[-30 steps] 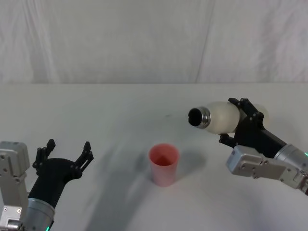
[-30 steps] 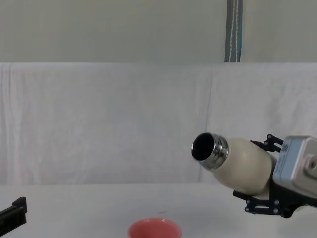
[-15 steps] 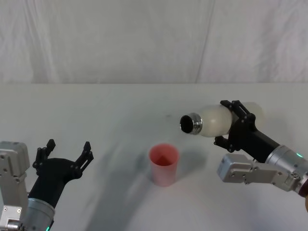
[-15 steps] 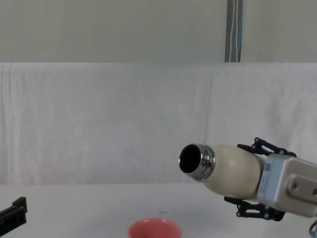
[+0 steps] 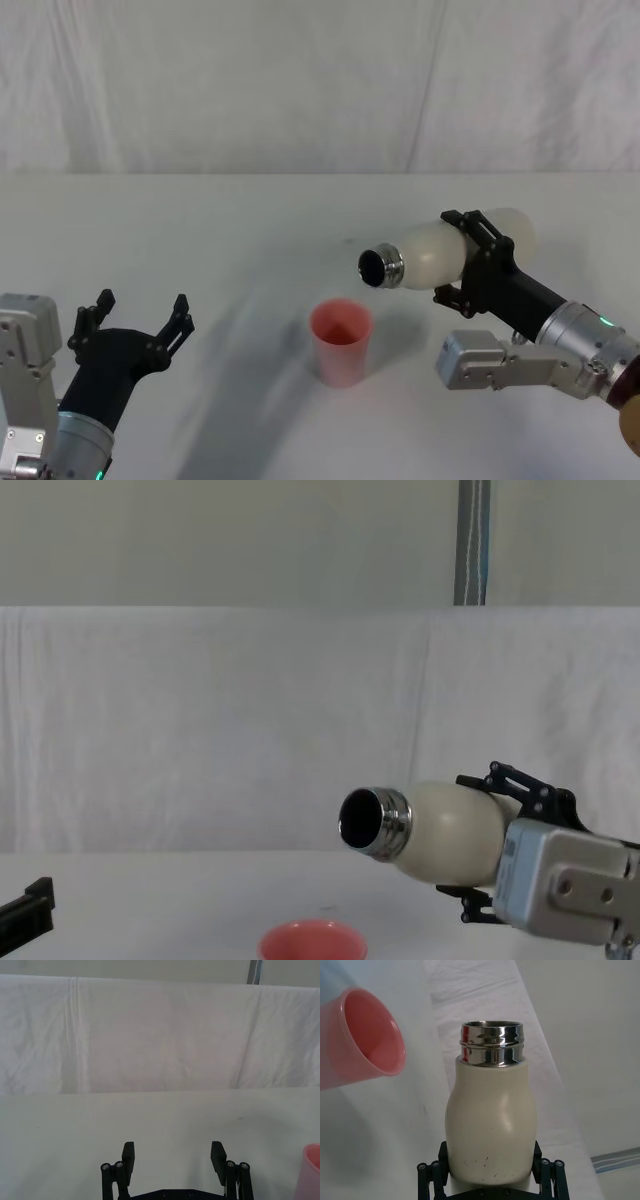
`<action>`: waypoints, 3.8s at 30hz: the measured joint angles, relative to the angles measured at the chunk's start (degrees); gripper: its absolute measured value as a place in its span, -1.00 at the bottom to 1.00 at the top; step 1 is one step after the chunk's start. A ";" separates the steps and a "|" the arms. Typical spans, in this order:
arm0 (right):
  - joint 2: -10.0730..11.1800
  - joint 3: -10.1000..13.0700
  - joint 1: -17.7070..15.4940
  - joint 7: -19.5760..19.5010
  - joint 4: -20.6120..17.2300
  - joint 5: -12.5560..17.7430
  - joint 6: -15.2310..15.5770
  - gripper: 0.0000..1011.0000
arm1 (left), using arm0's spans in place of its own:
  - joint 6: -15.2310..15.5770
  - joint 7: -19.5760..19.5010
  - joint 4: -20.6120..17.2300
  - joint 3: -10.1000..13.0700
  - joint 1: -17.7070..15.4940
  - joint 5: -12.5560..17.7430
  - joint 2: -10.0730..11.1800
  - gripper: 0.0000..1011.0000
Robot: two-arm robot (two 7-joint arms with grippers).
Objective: Grasp the thermos with one hand and pour water into the cup lid.
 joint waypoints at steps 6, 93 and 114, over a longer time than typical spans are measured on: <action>-0.22 -0.64 0.46 -1.12 0.73 -1.34 0.50 0.88 | 0.00 0.00 0.00 0.00 0.00 0.00 0.00 0.98; 0.72 -7.98 7.87 -9.32 7.91 -10.66 -0.57 0.88 | 0.00 0.00 0.00 0.00 0.00 0.00 0.00 0.98; 1.11 -8.06 7.79 -9.33 7.30 -10.61 -0.26 0.88 | 0.00 0.00 0.00 0.00 0.00 0.00 0.00 0.98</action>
